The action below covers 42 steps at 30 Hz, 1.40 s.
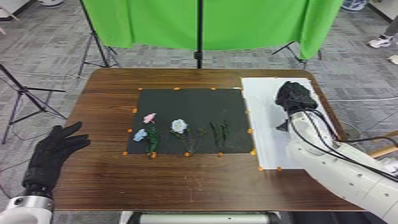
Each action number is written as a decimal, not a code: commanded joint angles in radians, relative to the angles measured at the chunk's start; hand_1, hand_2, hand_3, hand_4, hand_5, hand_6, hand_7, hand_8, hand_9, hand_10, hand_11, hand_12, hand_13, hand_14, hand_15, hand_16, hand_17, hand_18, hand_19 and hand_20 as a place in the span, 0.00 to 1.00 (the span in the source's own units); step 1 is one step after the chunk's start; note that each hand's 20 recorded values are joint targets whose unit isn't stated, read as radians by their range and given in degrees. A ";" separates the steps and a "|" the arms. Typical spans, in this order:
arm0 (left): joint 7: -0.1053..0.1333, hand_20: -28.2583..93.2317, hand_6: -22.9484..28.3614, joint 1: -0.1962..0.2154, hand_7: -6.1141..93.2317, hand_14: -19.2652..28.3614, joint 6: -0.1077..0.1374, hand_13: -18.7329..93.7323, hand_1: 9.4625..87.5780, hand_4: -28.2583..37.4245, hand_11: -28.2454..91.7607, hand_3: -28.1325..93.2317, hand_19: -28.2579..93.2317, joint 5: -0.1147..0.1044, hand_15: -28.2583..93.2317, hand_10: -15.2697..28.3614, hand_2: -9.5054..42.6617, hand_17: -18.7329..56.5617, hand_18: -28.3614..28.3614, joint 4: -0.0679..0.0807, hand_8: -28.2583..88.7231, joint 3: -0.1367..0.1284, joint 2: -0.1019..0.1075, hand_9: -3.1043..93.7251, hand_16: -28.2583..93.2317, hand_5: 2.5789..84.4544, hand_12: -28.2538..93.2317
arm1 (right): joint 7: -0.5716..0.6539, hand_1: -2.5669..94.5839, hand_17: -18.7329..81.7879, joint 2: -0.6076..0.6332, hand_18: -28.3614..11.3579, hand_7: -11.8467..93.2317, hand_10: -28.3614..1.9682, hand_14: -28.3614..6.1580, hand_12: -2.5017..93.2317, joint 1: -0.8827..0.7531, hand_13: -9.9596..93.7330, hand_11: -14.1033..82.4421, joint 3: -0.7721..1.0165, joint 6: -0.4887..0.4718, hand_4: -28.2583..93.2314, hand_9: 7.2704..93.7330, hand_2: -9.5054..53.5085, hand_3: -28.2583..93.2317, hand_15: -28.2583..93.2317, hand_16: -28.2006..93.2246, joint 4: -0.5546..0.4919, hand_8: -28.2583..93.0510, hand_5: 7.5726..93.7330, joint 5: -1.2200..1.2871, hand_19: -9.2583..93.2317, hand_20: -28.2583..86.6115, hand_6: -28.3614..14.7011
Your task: Arrange flowers
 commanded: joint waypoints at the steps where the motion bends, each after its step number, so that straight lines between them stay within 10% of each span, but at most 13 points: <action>1: -0.012 0.37 0.57 0.022 0.14 0.84 0.001 0.53 0.09 0.00 0.39 0.71 0.39 0.002 0.42 0.74 0.68 0.37 0.77 -0.004 0.19 -0.005 -0.005 0.54 0.20 0.52 0.30 | 0.005 0.69 0.85 0.043 0.41 0.34 0.69 0.83 0.49 -0.010 1.00 0.26 0.106 0.019 0.05 1.00 0.00 0.70 0.71 0.50 -0.183 0.27 0.85 0.003 1.00 0.66 0.69; 15: -0.019 0.37 0.58 0.023 0.14 0.84 0.002 0.53 0.09 0.00 0.39 0.71 0.39 0.005 0.42 0.74 0.68 0.37 0.77 -0.010 0.19 -0.012 0.007 0.54 0.20 0.52 0.30 | -0.057 0.69 0.85 0.023 0.42 0.33 0.67 0.83 0.49 0.005 1.00 0.25 0.113 -0.233 0.07 1.00 0.00 0.69 0.71 0.50 -0.476 0.28 0.86 0.378 1.00 0.66 0.68; 29: -0.025 0.37 0.58 0.010 0.14 0.84 -0.010 0.53 0.09 0.00 0.39 0.71 0.39 0.006 0.42 0.74 0.68 0.37 0.78 -0.003 0.19 -0.008 0.013 0.54 0.20 0.52 0.30 | -0.066 0.70 0.85 -0.092 0.43 0.32 0.65 0.83 0.48 0.116 1.00 0.25 -0.099 -0.383 0.08 0.99 0.00 0.69 0.70 0.50 -0.456 0.29 0.85 0.497 1.00 0.66 0.66; 42: -0.024 0.37 0.58 0.002 0.14 0.84 -0.011 0.53 0.09 0.00 0.39 0.71 0.39 0.006 0.42 0.74 0.68 0.36 0.78 0.002 0.19 0.000 0.012 0.54 0.20 0.52 0.30 | -0.074 0.70 0.85 -0.163 0.43 0.32 0.65 0.83 0.48 0.150 1.00 0.24 -0.157 -0.313 0.08 0.99 0.00 0.68 0.70 0.51 -0.387 0.30 0.85 0.442 1.00 0.66 0.66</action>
